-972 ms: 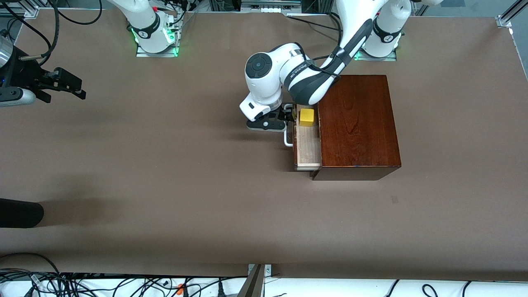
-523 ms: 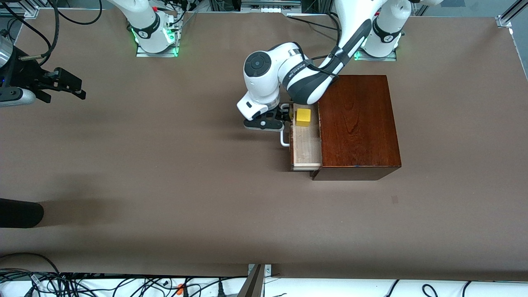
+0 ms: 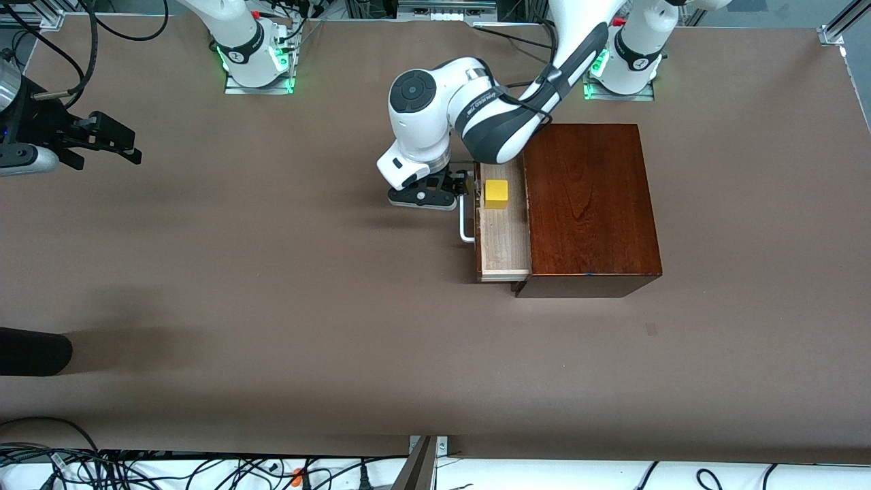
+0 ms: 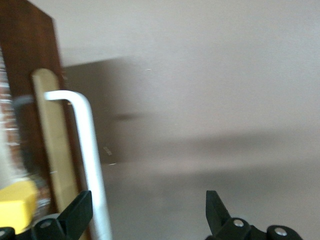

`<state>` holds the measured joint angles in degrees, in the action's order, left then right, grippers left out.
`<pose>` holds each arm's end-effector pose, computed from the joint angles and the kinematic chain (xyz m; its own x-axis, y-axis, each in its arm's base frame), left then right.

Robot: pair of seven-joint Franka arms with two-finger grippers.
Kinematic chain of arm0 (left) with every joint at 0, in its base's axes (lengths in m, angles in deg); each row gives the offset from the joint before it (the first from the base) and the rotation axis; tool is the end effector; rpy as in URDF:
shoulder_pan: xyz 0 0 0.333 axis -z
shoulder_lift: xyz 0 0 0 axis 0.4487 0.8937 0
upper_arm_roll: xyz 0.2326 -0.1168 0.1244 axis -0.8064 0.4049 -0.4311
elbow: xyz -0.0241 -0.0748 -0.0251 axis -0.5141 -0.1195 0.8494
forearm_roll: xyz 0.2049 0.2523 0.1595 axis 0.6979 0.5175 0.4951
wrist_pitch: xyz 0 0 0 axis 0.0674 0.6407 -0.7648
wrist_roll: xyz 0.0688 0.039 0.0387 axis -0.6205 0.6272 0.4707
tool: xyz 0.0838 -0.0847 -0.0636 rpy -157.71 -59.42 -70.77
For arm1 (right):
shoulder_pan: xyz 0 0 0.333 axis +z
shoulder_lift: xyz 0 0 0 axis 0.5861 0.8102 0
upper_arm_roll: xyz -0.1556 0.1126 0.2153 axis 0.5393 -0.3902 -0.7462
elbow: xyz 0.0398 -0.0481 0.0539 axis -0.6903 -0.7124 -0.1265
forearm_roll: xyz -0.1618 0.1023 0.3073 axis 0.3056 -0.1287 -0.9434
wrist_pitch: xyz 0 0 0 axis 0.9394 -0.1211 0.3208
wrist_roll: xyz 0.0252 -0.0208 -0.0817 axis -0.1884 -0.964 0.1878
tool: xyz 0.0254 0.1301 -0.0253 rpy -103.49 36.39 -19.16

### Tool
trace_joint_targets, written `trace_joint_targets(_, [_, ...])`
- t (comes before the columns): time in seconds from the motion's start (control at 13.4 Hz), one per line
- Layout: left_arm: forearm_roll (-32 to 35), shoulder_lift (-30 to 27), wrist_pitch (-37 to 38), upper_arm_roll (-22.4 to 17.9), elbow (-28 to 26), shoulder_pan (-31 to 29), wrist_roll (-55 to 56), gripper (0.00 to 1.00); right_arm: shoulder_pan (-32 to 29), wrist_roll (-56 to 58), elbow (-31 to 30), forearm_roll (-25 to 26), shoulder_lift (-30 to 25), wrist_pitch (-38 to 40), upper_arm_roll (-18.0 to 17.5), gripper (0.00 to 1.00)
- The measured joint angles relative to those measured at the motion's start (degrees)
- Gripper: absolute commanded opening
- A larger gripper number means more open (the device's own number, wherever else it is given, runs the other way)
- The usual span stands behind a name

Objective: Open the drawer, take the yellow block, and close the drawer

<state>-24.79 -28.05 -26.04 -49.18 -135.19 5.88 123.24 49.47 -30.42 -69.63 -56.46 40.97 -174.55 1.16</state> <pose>0.4453 -0.4921 0.3097 0.9951 -0.0958 -0.0260 -0.0977 -0.9915 -0.0865 0.5188 0.0211 0.5556 0.9964 0.0834 -0.0170 0.0821 -0.9945 -0.0654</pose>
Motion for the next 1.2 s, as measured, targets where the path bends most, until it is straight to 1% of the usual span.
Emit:
trace_joint_targets(0.22, [-0.02, -3.95, 12.29, -0.09, 5.96, -1.15, -0.08, 1.0, 0.01, 0.0, 0.01, 0.0, 0.0, -0.02, -0.01, 1.0])
trace_joint_targets(0.37, [-1.07, -8.43, 19.02, -0.2, 7.65, -4.34, -0.81, 1.0, 0.01, 0.0, 0.01, 0.0, 0.01, -0.02, -0.01, 1.0])
trace_joint_targets(0.52, [-3.78, -12.73, 22.72, -0.38, 7.86, -10.77, -6.89, 1.0, 0.02, 0.0, 0.02, -0.03, 0.02, -0.04, -0.02, 1.0])
trace_joint_targets(0.75, [-7.0, -16.17, 26.0, -0.62, 7.87, -21.77, -19.58, 1.0, 0.4, 0.01, 0.03, -0.34, 0.14, -0.11, -0.48, 1.0])
trace_joint_targets(0.9, [-9.68, -18.08, 26.59, -1.7, 7.77, -26.83, -27.52, 1.0, 3.23, 0.0, 0.22, -0.68, 0.19, -0.25, -0.82, 1.0])
trace_joint_targets(0.97, [-10.54, -19.35, 27.06, -3.32, 7.34, -28.58, -32.81, 1.0, 5.36, -0.33, 0.4, -0.67, 0.22, -0.27, -0.91, 1.0])
trace_joint_targets(1.05, [-11.03, -20.71, 27.32, -5.83, 6.37, -29.67, -38.39, 1.0, 6.83, -0.74, 0.53, -0.66, 0.24, -0.27, -1.03, 1.0])
trace_joint_targets(1.2, [-11.59, -23.67, 27.23, -13.87, 2.44, -29.93, -48.75, 1.0, 7.96, -0.59, 0.55, -0.72, 0.28, -0.22, -1.17, 1.0])
